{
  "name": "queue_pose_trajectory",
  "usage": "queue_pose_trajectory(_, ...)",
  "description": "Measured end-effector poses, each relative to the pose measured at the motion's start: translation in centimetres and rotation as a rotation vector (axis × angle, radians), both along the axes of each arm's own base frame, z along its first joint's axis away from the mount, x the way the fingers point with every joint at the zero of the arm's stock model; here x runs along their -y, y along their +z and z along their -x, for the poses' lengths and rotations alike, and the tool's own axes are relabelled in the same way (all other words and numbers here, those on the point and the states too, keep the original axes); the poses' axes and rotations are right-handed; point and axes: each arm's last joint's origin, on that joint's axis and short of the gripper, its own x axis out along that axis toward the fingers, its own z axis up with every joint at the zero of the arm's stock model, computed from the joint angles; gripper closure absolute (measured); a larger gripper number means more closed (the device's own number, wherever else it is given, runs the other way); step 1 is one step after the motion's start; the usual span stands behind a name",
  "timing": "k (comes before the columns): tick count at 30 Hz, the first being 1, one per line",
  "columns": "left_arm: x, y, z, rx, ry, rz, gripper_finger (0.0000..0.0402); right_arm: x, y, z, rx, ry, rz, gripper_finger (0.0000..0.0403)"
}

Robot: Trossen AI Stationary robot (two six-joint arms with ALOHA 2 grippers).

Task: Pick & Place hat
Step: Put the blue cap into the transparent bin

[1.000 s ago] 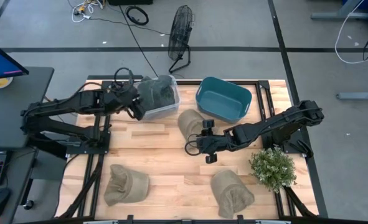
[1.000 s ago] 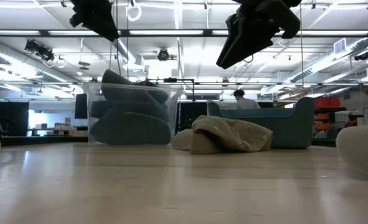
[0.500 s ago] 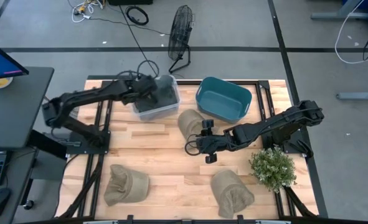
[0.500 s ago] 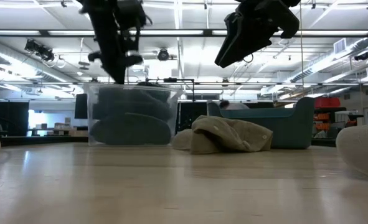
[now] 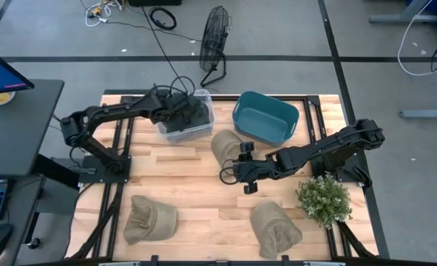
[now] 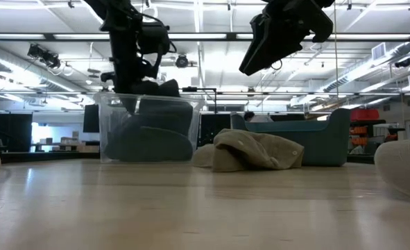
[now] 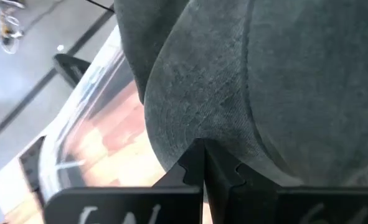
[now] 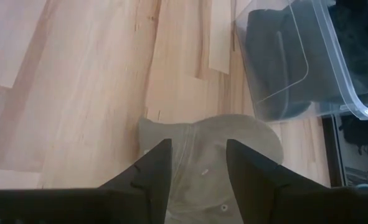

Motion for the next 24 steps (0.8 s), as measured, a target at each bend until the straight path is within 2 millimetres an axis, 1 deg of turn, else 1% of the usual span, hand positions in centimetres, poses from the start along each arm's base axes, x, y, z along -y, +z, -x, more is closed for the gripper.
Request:
queue_pose_trajectory(2,0.9,1.2,0.4,0.012,-0.021,-0.013,0.0399,0.0,0.0,0.0,0.000,0.000,0.000,0.0245)
queue_pose_trajectory(4,1.8,3.4,0.5,0.098,-0.050,-0.058,0.0399,0.0,0.0,0.0,0.001,-0.002,-0.002,0.0245)
queue_pose_trajectory(5,2.2,4.2,0.7,0.126,-0.067,-0.075,0.0399,0.0,0.0,0.0,0.002,-0.002,-0.002,0.0245)
queue_pose_trajectory(8,3.0,5.2,0.7,0.177,-0.113,-0.103,0.0399,0.0,0.1,-0.1,0.010,-0.002,-0.004,0.0245)
queue_pose_trajectory(11,3.2,5.6,0.7,0.205,-0.121,-0.117,0.0399,-0.1,0.2,-0.2,0.027,-0.008,-0.014,0.0245)
queue_pose_trajectory(13,2.8,5.1,0.4,0.190,-0.112,-0.112,0.0399,-0.1,0.2,-0.2,0.040,-0.021,-0.029,0.0245)
queue_pose_trajectory(16,2.0,3.7,-0.4,0.158,-0.098,-0.087,0.0399,-0.1,0.2,-0.3,0.048,-0.036,-0.044,0.0245)
queue_pose_trajectory(20,0.6,1.3,-1.7,0.104,-0.073,-0.061,0.0399,-0.1,0.2,-0.3,0.048,-0.035,-0.043,0.0245)
queue_pose_trajectory(24,-0.6,-0.9,-2.6,0.061,-0.056,-0.009,0.0399,-0.1,0.2,-0.2,0.047,-0.034,-0.041,0.0245)
